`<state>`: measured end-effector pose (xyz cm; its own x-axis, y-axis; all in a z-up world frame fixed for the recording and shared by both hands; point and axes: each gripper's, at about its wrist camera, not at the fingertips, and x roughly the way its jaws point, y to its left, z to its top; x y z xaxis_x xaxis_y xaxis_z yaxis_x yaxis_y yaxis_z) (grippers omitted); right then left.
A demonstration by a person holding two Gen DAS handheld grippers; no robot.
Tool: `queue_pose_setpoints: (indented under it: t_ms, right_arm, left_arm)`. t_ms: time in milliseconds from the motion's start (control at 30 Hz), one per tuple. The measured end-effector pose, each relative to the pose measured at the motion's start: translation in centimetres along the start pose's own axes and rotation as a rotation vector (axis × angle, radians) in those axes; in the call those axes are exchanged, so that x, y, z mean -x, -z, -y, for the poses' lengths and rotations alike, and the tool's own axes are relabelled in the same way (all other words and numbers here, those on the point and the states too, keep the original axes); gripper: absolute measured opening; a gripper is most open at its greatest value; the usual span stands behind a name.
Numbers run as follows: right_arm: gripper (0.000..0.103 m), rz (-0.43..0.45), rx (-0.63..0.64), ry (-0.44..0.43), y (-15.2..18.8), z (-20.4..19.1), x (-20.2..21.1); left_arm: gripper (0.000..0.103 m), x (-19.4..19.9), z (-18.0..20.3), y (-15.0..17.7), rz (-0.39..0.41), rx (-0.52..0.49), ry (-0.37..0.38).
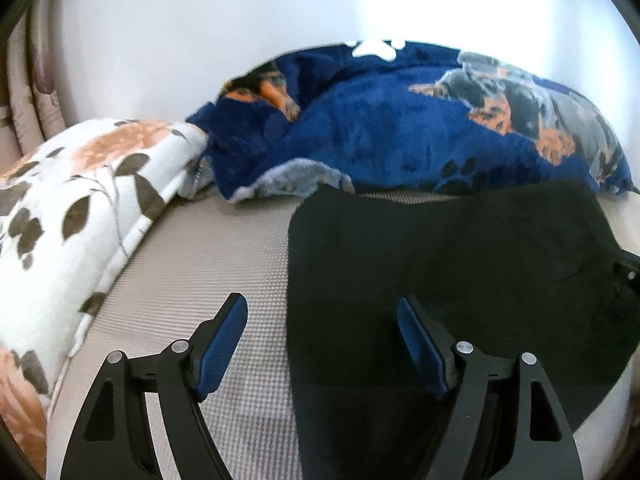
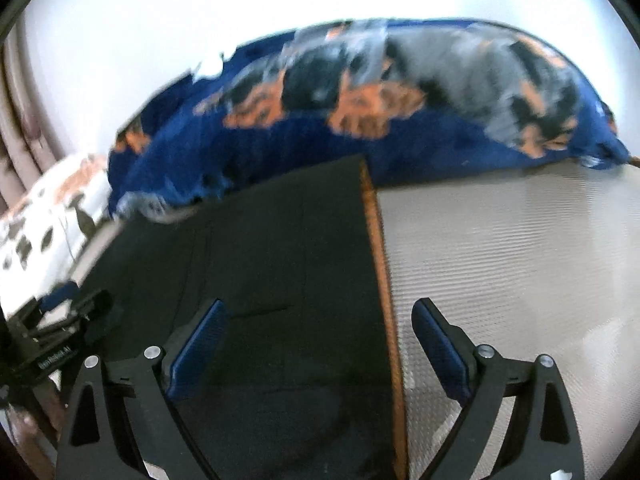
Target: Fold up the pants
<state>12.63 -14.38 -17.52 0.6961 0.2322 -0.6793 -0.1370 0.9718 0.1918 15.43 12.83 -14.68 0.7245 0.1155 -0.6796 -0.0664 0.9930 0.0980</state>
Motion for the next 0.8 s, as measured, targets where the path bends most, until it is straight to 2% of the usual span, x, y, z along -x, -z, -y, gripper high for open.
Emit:
queue_pose_setpoints:
  t_ms: [133, 233, 367, 467, 633, 800]
  right_arm:
    - [0.093, 0.055, 0.009, -0.003, 0.3, -0.6, 3.5]
    - [0.093, 0.087, 0.044, -0.025, 0.6, -1.9, 6.3]
    - [0.094, 0.132, 0.065, -0.061, 0.8, -2.8, 10.1]
    - [0.096, 0.166, 0.069, -0.080, 0.9, -3.4, 12.8]
    - [0.097, 0.219, 0.046, -0.108, 1.2, -3.2, 17.2]
    - [0.098, 0.270, 0.086, -0.112, 1.8, -3.8, 21.2]
  left_arm:
    - [0.081, 2.0, -0.7, 0.1, 0.022, 0.031, -0.003]
    - [0.092, 4.0, 0.1, -0.3, 0.068, 0.015, -0.055]
    - [0.095, 9.0, 1.5, -0.7, 0.149, -0.032, -0.068]
    - [0.103, 13.4, 2.9, -0.9, 0.216, -0.040, -0.051]
    - [0.103, 20.6, 3.3, -1.6, 0.338, 0.007, -0.052]
    - [0.103, 26.4, 3.1, -2.2, 0.398, 0.037, -0.067]
